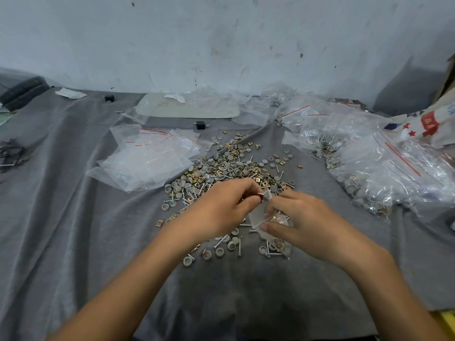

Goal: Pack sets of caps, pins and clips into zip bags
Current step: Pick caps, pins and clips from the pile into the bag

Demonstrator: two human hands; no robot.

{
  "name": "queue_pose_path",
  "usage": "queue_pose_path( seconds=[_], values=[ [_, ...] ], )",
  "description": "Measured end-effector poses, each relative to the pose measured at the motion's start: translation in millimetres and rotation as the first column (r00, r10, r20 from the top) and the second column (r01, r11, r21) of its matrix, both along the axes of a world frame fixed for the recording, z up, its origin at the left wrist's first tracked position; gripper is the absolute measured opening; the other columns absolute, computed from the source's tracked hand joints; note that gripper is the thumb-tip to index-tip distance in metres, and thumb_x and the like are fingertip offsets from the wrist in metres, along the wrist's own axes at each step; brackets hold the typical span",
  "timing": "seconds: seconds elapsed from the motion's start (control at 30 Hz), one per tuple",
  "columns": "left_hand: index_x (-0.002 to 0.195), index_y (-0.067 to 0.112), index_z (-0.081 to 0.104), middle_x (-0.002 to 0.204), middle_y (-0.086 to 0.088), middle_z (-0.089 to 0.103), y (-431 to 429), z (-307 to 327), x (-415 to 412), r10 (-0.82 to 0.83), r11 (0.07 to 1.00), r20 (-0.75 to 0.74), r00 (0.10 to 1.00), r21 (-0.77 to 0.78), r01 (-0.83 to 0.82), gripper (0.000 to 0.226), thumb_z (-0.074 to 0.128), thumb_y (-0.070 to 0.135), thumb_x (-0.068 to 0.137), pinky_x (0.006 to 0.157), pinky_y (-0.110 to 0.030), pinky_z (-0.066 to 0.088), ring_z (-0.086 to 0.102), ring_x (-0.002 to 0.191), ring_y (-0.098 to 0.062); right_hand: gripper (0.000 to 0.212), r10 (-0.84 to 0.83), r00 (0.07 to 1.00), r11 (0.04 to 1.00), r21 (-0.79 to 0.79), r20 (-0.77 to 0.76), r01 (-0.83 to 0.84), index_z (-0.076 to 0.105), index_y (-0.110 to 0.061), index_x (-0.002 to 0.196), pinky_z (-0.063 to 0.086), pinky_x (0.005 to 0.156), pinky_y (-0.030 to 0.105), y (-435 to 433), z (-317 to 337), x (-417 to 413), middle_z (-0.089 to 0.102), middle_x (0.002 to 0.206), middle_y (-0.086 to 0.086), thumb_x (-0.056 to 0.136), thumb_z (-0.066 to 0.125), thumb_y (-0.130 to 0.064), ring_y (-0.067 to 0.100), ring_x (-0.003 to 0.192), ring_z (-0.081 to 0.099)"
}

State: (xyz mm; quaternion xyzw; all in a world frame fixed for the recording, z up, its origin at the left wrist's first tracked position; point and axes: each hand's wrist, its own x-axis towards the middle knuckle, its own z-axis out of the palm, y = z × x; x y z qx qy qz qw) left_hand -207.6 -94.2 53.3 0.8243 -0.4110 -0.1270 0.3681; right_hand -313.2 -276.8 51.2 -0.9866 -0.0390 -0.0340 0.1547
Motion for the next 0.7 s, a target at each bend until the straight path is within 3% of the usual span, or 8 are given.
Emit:
queue_pose_path(
  seconds=[0.17, 0.33, 0.5, 0.7],
  values=[
    [0.085, 0.031, 0.049, 0.073, 0.011, 0.053, -2, -1, -2, -0.005, 0.996, 0.055, 0.998, 0.09, 0.0, 0.021, 0.05, 0.04, 0.104, 0.055, -0.024, 0.029, 0.046, 0.061, 0.002, 0.027, -0.008, 1.0, 1.0, 0.003, 0.01, 0.008, 0.061, -0.039, 0.101, 0.033, 0.077, 0.025, -1, -2, 0, 0.044, 0.093, -0.029, 0.088, 0.057, -0.062, -0.003, 0.092, 0.042],
    [0.085, 0.029, 0.061, 0.068, 0.011, 0.059, -3, -3, 1, 0.041, 0.997, 0.004, 0.999, 0.068, -0.041, 0.022, 0.062, 0.048, 0.096, 0.056, -0.025, 0.035, 0.049, 0.057, 0.001, 0.023, -0.005, 1.0, 1.0, 0.015, 0.002, 0.005, 0.061, -0.041, 0.101, 0.037, 0.08, 0.026, 0, -2, 0, 0.045, 0.094, -0.029, 0.09, 0.058, -0.061, -0.003, 0.094, 0.043],
    [0.088, 0.03, 0.07, 0.078, 0.008, 0.069, 1, 0, 8, 0.048, 0.996, -0.071, 0.996, -0.072, -0.053, 0.009, 0.077, 0.036, 0.088, 0.061, -0.025, 0.047, 0.061, 0.066, -0.004, 0.019, -0.004, 1.0, 1.0, 0.02, 0.0, 0.004, 0.059, -0.042, 0.098, 0.036, 0.08, 0.026, -1, 0, 0, 0.046, 0.095, -0.027, 0.09, 0.06, -0.059, -0.002, 0.094, 0.043],
    [0.1, 0.032, 0.073, 0.087, 0.009, 0.071, 5, 4, 14, 0.018, 0.992, -0.111, 0.994, -0.121, -0.031, 0.012, 0.074, 0.024, 0.091, 0.068, -0.024, 0.051, 0.066, 0.074, -0.002, 0.017, 0.007, 1.0, 1.0, 0.023, -0.005, -0.007, 0.05, -0.047, 0.093, 0.041, 0.083, 0.029, 0, 0, 0, 0.045, 0.094, -0.029, 0.089, 0.059, -0.06, -0.001, 0.095, 0.044]
  ],
)
